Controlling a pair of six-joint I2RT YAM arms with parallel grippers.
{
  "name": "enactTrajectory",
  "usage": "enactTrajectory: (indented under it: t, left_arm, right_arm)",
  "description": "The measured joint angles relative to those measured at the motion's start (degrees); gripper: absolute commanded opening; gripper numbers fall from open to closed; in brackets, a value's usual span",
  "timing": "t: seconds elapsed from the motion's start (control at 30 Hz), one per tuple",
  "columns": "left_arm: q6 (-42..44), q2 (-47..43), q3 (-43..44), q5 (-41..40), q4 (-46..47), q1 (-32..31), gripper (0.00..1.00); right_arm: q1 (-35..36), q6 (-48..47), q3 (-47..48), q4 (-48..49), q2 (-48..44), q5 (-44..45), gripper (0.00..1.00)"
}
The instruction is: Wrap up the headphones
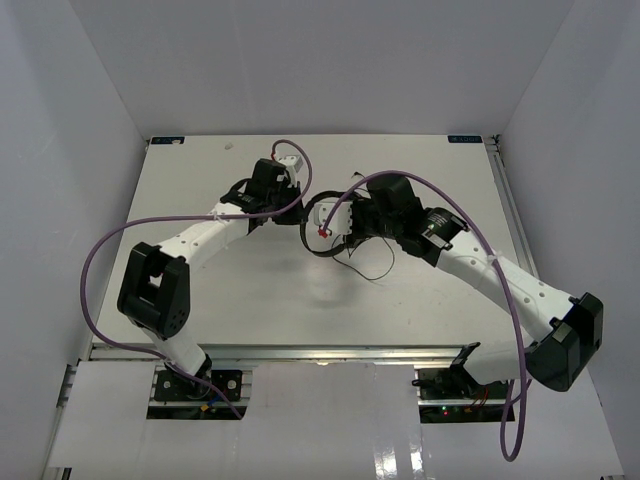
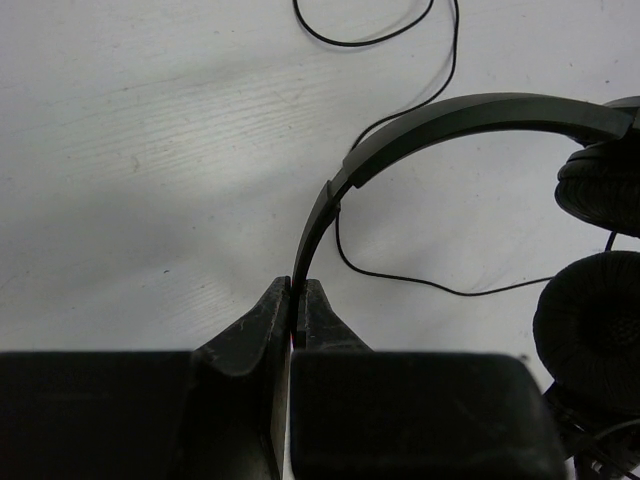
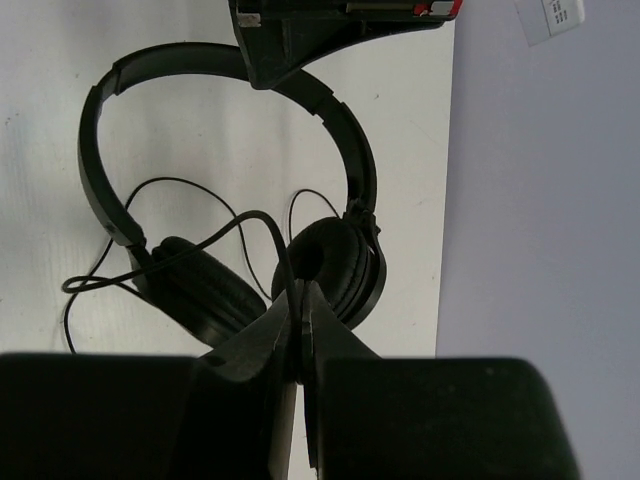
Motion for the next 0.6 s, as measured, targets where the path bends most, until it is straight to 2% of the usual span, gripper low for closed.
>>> enactTrajectory:
  t: [0.33, 0.6]
  left_arm:
    - [4.10, -3.13, -8.83, 6.11, 3.65, -0.23, 0.00]
    - [7.07, -6.79, -12.02, 12.00, 6.09, -0.49, 0.00]
  right_arm:
    - [-8.75, 3.09, -0.47, 4.26, 0.47, 1.88, 0.08]
    - [-9.69, 4.71, -0.45, 2.88, 0.61, -7.81, 0.08]
